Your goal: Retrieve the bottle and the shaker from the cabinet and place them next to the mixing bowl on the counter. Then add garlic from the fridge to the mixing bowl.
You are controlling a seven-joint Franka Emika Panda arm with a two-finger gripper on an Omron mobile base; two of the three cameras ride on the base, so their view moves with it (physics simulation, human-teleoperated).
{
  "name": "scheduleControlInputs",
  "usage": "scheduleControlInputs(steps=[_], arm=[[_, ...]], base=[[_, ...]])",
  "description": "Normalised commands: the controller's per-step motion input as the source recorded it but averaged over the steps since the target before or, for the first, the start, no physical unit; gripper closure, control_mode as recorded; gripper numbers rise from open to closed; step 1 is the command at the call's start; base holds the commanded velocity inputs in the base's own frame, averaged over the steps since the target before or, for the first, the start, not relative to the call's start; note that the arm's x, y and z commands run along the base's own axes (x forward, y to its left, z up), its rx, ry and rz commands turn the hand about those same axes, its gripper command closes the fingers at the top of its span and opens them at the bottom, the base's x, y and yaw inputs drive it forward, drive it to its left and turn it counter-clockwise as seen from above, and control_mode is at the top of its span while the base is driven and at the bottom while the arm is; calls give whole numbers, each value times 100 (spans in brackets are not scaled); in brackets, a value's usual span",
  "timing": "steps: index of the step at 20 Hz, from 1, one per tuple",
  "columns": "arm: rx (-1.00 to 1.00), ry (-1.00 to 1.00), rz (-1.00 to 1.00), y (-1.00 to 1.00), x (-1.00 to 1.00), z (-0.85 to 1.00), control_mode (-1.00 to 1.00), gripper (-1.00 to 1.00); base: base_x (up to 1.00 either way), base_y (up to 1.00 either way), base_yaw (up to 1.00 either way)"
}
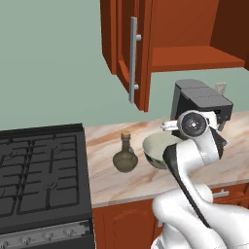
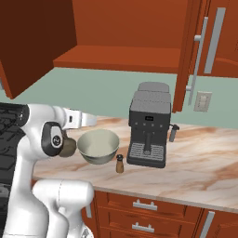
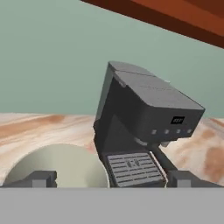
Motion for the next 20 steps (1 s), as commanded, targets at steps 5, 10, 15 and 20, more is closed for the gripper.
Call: scheduleControlInputs(steps=[5,10,15,20], arm=[[0,13,1,-90,0,70,-100,-100],[0,7,1,-28,-31,34,-100,-100],[2,0,-7,-3,-57,33,-100,-100],[12,-4,-12,7,-58,23,-100,-100]], base=[[0,0,0],[0,0,0],[0,0,0],[0,0,0]])
